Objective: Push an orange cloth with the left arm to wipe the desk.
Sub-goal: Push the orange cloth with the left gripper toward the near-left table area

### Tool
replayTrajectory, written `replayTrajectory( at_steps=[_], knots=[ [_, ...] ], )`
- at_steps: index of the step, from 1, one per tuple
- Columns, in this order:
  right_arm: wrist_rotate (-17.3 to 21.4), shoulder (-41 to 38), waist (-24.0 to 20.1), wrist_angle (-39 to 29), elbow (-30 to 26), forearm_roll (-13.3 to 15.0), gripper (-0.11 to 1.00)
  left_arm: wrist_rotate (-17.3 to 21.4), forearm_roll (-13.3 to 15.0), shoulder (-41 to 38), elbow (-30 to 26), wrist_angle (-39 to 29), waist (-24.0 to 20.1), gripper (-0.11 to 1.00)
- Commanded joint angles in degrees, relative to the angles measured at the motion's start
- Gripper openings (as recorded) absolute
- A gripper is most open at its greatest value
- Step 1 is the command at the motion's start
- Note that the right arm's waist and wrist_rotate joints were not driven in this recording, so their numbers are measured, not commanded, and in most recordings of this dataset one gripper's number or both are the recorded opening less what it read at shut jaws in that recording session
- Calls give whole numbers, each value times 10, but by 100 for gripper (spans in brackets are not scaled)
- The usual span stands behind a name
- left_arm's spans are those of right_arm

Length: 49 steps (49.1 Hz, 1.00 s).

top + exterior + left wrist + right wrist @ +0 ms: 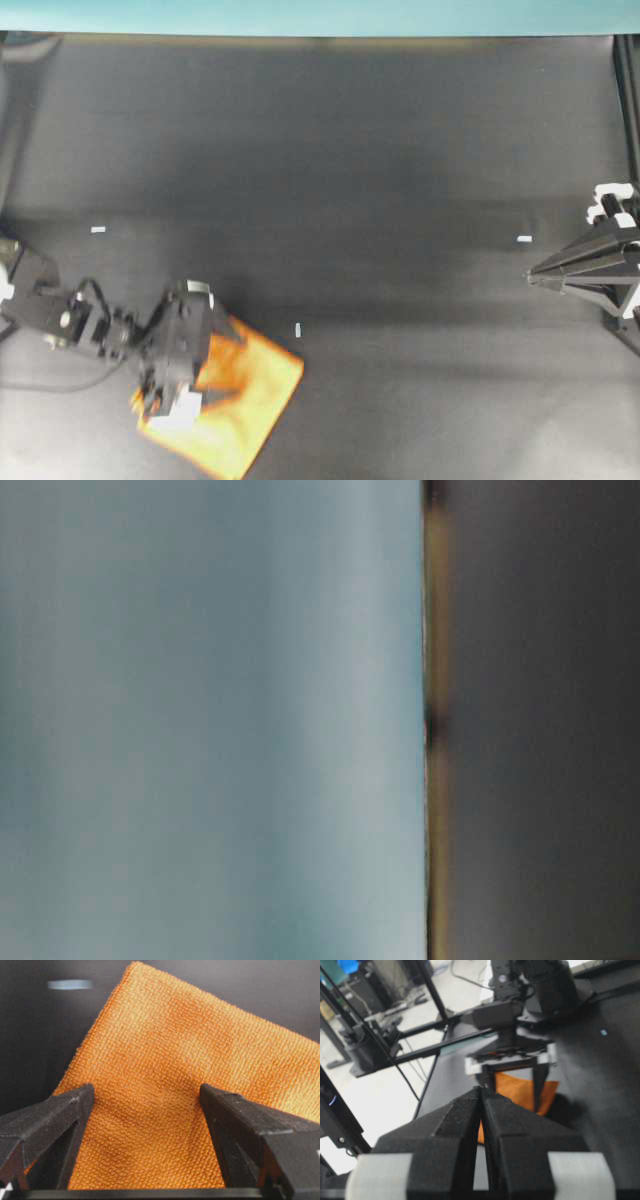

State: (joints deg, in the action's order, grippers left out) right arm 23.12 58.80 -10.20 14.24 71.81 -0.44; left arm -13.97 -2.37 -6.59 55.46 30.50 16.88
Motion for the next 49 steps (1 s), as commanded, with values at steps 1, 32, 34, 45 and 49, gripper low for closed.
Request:
replayTrajectory(
  at_steps=[1, 32, 34, 45, 49],
  knots=[
    [0, -4, 0, 3, -3, -4, 0, -6, -2, 4, -14, 2, 29, 83],
    [1, -2, 0, 6, 4, -6, 0, 42, -2, 29, -25, -19, 43, 83],
    [0, -2, 0, 6, 4, -6, 0, 54, -2, 42, -25, -26, 41, 83],
    [1, 4, 0, 4, 4, -6, 0, 98, -2, 143, -24, -84, 38, 83],
    [0, 5, 0, 4, 4, -6, 0, 103, -2, 186, -21, -113, 38, 83]
  ],
)
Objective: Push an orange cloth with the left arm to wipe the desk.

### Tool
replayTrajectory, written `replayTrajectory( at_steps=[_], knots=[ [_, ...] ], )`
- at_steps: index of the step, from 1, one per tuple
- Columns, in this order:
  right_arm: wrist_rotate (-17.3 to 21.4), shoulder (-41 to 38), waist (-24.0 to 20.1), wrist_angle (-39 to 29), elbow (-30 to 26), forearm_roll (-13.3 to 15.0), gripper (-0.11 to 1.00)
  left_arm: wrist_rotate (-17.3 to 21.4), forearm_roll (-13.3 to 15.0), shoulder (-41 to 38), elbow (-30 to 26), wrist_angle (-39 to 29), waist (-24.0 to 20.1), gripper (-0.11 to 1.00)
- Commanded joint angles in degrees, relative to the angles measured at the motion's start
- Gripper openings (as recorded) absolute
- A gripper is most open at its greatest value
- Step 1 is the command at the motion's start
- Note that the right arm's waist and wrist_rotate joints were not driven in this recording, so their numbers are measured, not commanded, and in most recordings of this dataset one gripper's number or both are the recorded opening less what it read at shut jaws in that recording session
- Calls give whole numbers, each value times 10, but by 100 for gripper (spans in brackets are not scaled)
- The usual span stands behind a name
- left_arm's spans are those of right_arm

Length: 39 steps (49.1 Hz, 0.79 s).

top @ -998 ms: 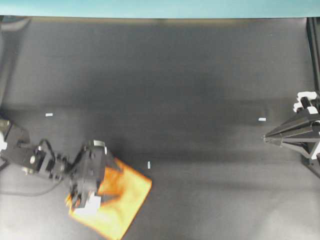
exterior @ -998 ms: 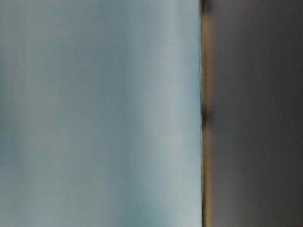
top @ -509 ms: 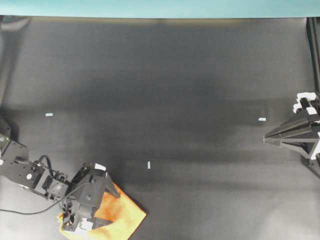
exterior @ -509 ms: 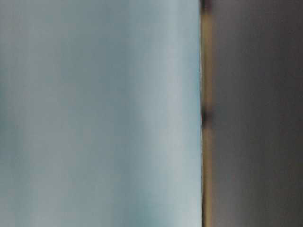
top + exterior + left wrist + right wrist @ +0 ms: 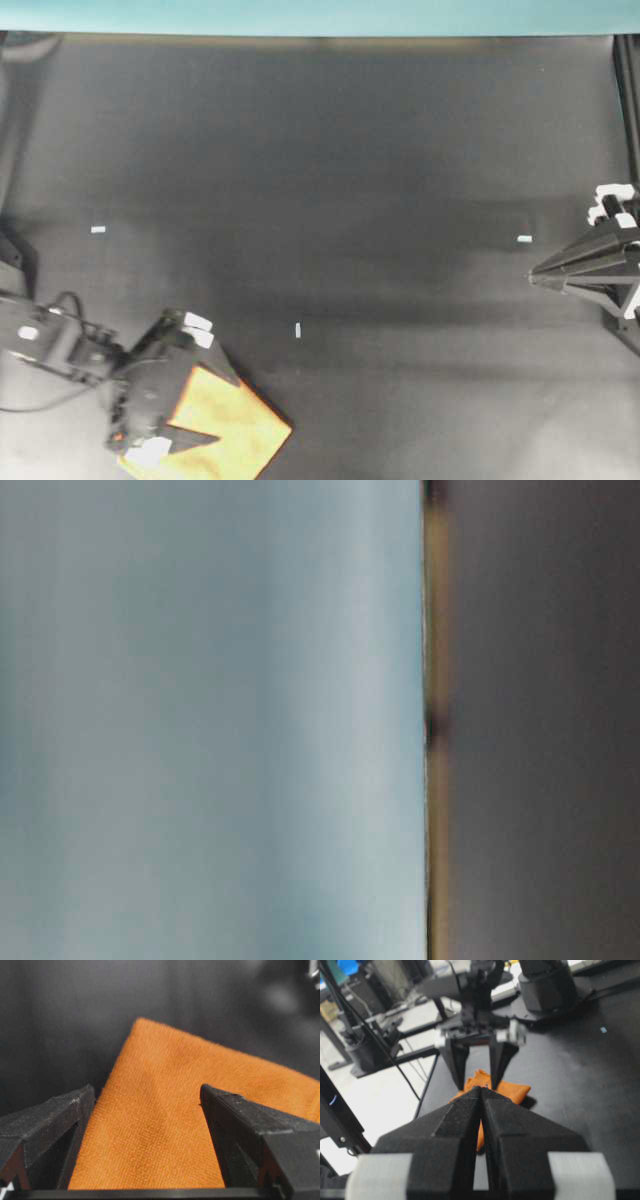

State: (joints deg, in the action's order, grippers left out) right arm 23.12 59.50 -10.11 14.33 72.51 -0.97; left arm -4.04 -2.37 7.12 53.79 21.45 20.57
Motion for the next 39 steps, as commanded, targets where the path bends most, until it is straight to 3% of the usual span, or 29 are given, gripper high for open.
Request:
replayTrajectory(
  at_steps=[1, 10, 39],
  knots=[
    [0, -2, 0, 4, -3, -1, 0, 4, -2, 60, -3, -29, 1, 83],
    [0, -1, -1, 4, 0, -1, 0, 4, -2, 128, 22, -51, 1, 83],
    [1, 22, -1, 9, 2, -1, 0, 3, -2, 171, 62, -69, 1, 83]
  ],
)
